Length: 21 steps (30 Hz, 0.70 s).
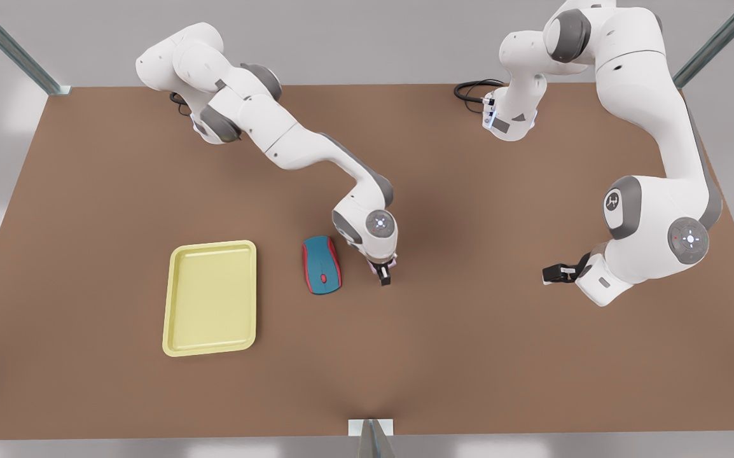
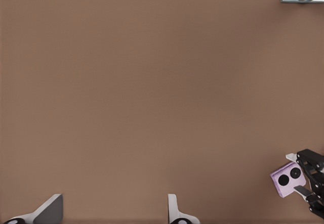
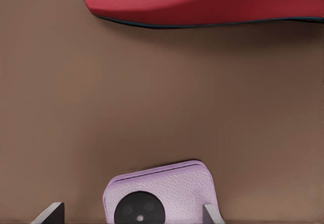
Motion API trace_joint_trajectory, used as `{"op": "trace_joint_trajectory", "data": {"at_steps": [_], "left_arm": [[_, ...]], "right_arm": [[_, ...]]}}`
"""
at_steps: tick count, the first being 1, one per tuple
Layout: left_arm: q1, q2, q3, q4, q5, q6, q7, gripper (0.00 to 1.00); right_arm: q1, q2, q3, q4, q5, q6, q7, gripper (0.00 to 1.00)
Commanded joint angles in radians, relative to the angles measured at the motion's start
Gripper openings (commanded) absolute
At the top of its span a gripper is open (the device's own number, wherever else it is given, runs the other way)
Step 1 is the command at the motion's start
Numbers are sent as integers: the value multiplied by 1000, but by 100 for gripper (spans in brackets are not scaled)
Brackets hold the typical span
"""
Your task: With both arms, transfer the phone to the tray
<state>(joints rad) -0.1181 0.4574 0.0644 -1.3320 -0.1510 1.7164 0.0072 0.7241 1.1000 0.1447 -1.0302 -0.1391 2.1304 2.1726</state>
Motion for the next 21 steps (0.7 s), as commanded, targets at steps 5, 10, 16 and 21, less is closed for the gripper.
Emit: {"op": "trace_joint_trajectory", "data": {"at_steps": [5, 10, 16, 21], "left_arm": [[0, -8, -5, 5, -1, -1, -19, 100], [-2, -10, -5, 5, 1, -1, -19, 100], [-3, -11, -6, 5, -1, -1, -30, 100], [-6, -11, -6, 5, 1, -1, -39, 100]], "right_arm": [[3, -3, 4, -2, -34, -43, -62, 100], [21, 4, 4, -1, -28, -37, -59, 100], [21, -2, 9, 2, -24, -40, -59, 100], [28, 4, 18, -2, -25, -33, -60, 100]]}}
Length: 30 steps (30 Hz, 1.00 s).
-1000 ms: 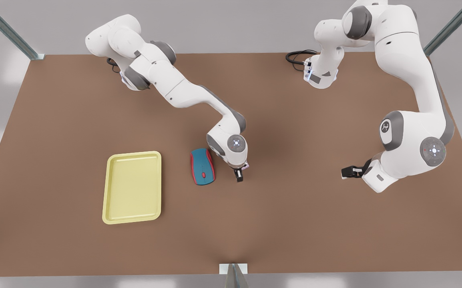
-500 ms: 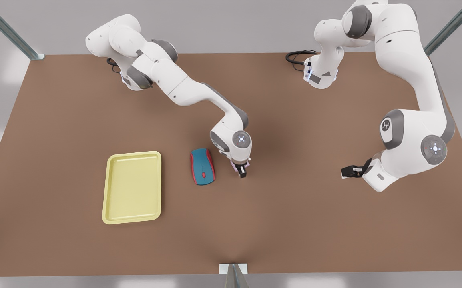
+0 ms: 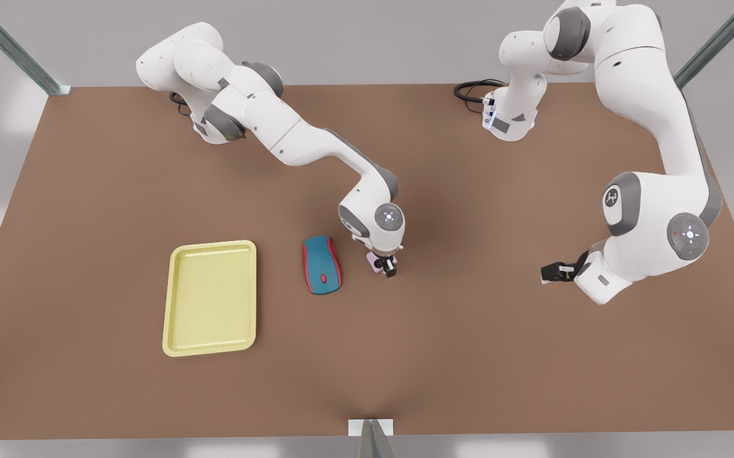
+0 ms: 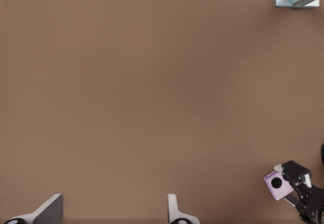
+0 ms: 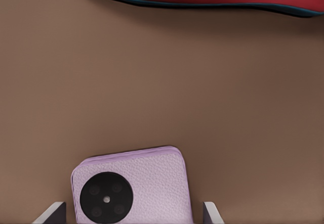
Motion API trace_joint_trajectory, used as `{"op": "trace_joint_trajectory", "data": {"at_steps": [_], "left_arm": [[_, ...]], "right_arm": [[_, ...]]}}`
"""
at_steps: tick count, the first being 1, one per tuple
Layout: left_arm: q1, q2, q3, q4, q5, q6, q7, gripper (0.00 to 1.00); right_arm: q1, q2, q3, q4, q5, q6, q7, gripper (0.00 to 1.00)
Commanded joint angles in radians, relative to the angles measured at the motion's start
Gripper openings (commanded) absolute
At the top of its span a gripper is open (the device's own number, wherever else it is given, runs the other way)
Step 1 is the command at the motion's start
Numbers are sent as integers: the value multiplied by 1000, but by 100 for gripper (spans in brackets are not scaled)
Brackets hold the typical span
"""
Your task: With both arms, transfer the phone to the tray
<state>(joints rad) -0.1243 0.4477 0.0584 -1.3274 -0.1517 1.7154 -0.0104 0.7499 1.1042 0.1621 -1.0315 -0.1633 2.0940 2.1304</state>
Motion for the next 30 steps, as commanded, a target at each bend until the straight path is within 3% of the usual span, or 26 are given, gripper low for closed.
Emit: {"op": "trace_joint_trajectory", "data": {"at_steps": [1, 3, 5, 7, 15, 18, 20, 22, 24, 30], "left_arm": [[-1, -1, 0, 1, 0, 0, -22, 100], [-1, -1, 0, 1, 1, 0, -26, 100], [-1, -1, 0, 1, 1, 0, -31, 100], [-3, -1, 0, 1, 1, 0, -31, 100], [-3, -1, 0, -1, 1, 0, -31, 100], [-3, -3, 0, -1, 1, -2, -31, 100], [-3, -3, 0, -1, 1, -2, -31, 100], [-3, -1, 0, -1, 1, -2, -31, 100], [-3, -1, 0, -1, 1, 0, -31, 100], [-3, 0, 0, -1, 1, 0, -31, 100]], "right_arm": [[3, -1, 0, -1, -1, 0, -18, 100], [2, 0, -1, -1, -2, -2, -20, 100], [2, -1, -1, -1, -2, -3, -27, 89], [2, -3, 0, -1, -2, -2, -29, 86], [0, -9, -1, -2, -1, -5, -66, 85], [2, -3, 0, -8, -1, -3, -66, 94], [2, -3, -1, -13, -1, -2, -67, 93], [2, -4, -1, -13, -1, -5, -79, 86], [2, -7, 0, -13, -1, -6, -92, 71], [0, -17, 0, -13, 1, -6, -116, 66]]}}
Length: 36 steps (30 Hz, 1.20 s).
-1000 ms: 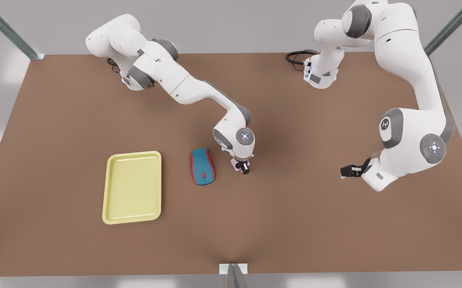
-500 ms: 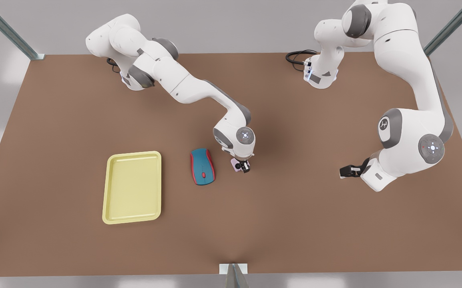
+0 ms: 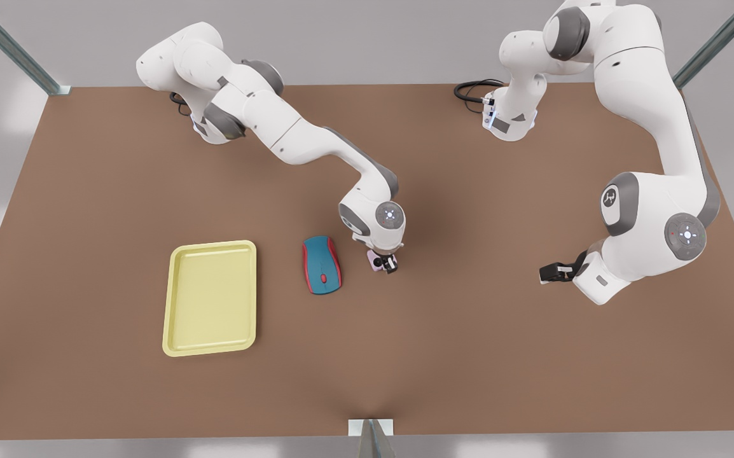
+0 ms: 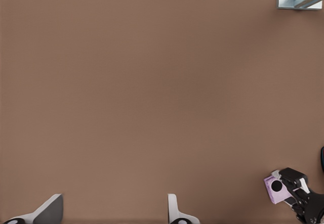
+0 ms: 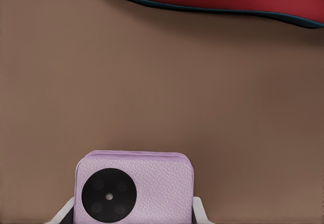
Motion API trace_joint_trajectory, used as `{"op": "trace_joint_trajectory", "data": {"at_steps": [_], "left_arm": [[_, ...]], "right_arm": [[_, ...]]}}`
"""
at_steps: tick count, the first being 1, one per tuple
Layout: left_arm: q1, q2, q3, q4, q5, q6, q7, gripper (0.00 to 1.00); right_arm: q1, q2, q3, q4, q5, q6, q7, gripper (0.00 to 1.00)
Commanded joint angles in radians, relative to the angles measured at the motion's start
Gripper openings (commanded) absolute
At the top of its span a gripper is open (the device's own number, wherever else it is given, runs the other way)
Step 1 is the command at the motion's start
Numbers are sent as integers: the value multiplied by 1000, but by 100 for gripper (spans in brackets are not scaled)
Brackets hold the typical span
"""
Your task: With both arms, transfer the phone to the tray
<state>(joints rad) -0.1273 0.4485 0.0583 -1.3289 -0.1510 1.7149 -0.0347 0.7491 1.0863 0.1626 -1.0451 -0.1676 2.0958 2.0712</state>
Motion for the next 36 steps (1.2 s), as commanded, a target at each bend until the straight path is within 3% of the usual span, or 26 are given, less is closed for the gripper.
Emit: {"op": "trace_joint_trajectory", "data": {"at_steps": [1, 9, 13, 15, 16, 21, 24, 26, 27, 28, 32, 33, 35, 36], "left_arm": [[0, -1, 0, 1, 1, 0, -7, 100], [0, -1, 0, -1, 1, 0, -7, 100], [0, -2, 0, 1, 1, -1, -8, 100], [0, -4, 0, 1, 1, -1, -8, 100], [0, -4, 0, 1, 1, -1, -8, 100], [0, -7, 0, -3, 1, -1, -10, 100], [0, -7, 0, -3, 1, -1, -11, 100], [0, -8, 0, -1, 2, -1, -11, 100], [0, -8, 0, 1, 4, -1, -8, 100], [0, -8, 0, 2, 4, 0, -11, 100], [-2, 7, -31, 28, -2, 2, -5, 100], [-2, 7, -31, 31, -5, 0, -11, 100], [-2, 7, -29, 33, -4, 0, -11, 100], [-2, 7, -29, 33, -4, 0, -11, 100]], "right_arm": [[-7, -11, 0, 2, 5, -8, -85, 66], [-229, -227, 3, -78, 91, -237, -759, 63], [-370, -312, 3, -200, 89, -266, -1105, 63], [-445, -373, 3, -309, 89, -235, -1255, 64], [-482, -440, 1, -447, 88, -134, -1333, 64], [-679, -487, -2, -602, 83, 30, -1721, 64], [-732, -499, -6, -693, 57, 153, -1793, 65], [-778, -490, -8, -736, 54, 214, -1856, 69], [-780, -499, -6, -803, 30, 297, -1856, 95], [-795, -505, -8, -845, 25, 345, -1861, 100], [-783, -552, -6, -823, 25, 319, -1918, 100], [-760, -598, 5, -759, 25, 184, -1904, 100], [-714, -733, 5, -669, 26, 106, -1948, 100], [-709, -799, 5, -537, 34, -148, -1972, 100]]}}
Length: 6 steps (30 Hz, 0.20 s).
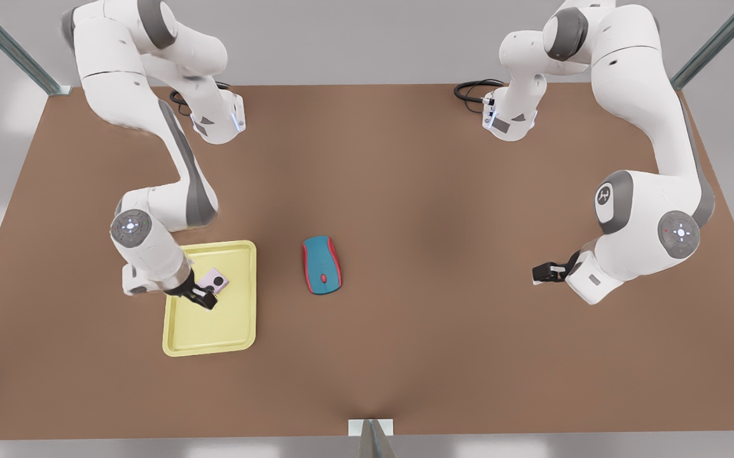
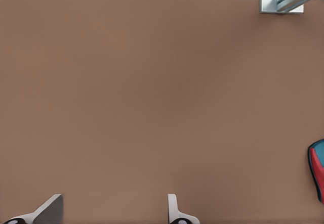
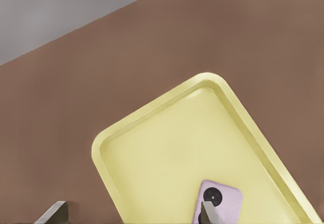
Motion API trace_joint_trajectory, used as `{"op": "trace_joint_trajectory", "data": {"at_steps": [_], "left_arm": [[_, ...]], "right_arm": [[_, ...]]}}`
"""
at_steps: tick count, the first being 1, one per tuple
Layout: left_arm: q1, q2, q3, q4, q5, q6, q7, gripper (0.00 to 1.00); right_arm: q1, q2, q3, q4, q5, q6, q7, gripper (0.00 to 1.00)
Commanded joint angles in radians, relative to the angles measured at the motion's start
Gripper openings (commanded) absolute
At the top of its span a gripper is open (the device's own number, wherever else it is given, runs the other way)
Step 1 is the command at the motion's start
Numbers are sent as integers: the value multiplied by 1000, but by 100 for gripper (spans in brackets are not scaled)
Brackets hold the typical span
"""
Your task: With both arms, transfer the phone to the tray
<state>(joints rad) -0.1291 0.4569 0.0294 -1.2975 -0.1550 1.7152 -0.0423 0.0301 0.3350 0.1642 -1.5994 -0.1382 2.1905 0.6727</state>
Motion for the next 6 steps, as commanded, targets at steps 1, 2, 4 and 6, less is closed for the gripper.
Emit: {"op": "trace_joint_trajectory", "data": {"at_steps": [1, 2, 4, 6], "left_arm": [[0, -1, 0, 1, 0, 0, -4, 100], [0, -1, 1, 1, 2, 0, -4, 100], [0, -1, 1, 1, 3, 0, -4, 100], [0, -1, 3, 1, 3, 0, -4, 100]], "right_arm": [[-22, -88, -6, 177, 5, -517, -582, 100], [-41, -145, -9, 165, 5, -551, -573, 100], [-96, -168, -3, 168, 55, -563, -636, 100], [-102, -111, -11, 219, 61, -594, -729, 100]]}}
